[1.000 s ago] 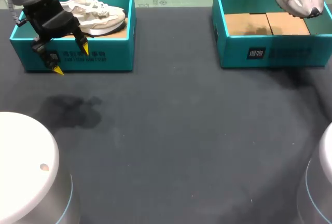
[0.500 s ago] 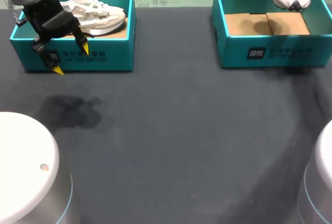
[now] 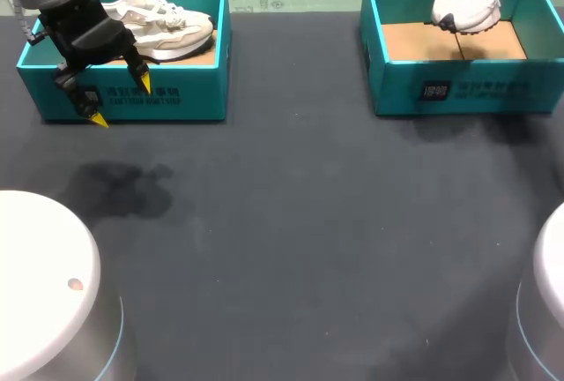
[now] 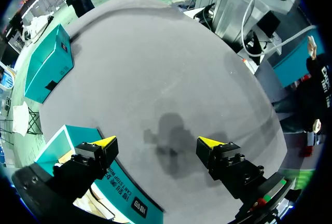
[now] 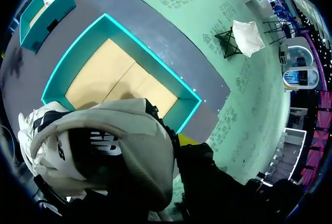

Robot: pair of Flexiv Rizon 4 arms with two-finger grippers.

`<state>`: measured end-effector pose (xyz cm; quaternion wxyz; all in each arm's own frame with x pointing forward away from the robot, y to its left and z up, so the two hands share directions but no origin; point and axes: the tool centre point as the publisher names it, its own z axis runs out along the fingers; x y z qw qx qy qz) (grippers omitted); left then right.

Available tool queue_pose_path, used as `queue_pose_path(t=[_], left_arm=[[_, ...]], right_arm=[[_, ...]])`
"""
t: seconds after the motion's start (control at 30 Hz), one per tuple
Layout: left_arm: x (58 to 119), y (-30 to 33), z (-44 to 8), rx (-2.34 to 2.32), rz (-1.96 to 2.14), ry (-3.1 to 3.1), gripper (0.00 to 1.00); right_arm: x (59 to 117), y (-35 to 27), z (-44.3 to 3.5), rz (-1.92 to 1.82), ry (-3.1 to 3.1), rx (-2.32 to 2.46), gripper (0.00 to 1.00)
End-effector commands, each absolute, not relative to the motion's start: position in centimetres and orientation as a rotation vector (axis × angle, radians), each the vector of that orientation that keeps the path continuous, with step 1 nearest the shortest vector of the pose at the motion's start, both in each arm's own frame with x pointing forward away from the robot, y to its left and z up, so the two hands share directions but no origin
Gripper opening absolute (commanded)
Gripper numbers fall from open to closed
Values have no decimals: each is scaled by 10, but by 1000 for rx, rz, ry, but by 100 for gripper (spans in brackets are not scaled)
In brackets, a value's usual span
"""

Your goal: Take the shoe out of the shoebox, open the shoe tongue, remove and reinsert the insole, then place the shoe into the shoebox

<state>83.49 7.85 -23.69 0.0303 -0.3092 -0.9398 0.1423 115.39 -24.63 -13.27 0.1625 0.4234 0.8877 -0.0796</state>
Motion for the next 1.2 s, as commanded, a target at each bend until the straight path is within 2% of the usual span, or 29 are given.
queue_pose_path(t=[0.03,0.27,0.47,0.67,1.13,1.2], left_arm=[[835,78,-237,-953,434,-2897,100],[835,78,-237,-953,434,-2897,100],[835,78,-237,-953,434,-2897,100],[835,78,-237,-953,434,-2897,100],[835,78,-237,-953,434,-2897,100],[835,78,-237,-953,434,-2897,100]], right_arm=[[1145,-240,-131,-267,2427,1282,0],[1145,-240,-131,-267,2427,1282,0],[1122,-282,-149,-183,2218,1689,0],[1100,-293,-161,-126,1983,1929,0],[1100,-293,-161,-126,1983,1929,0],[1097,-291,-173,-96,1966,1969,0]])
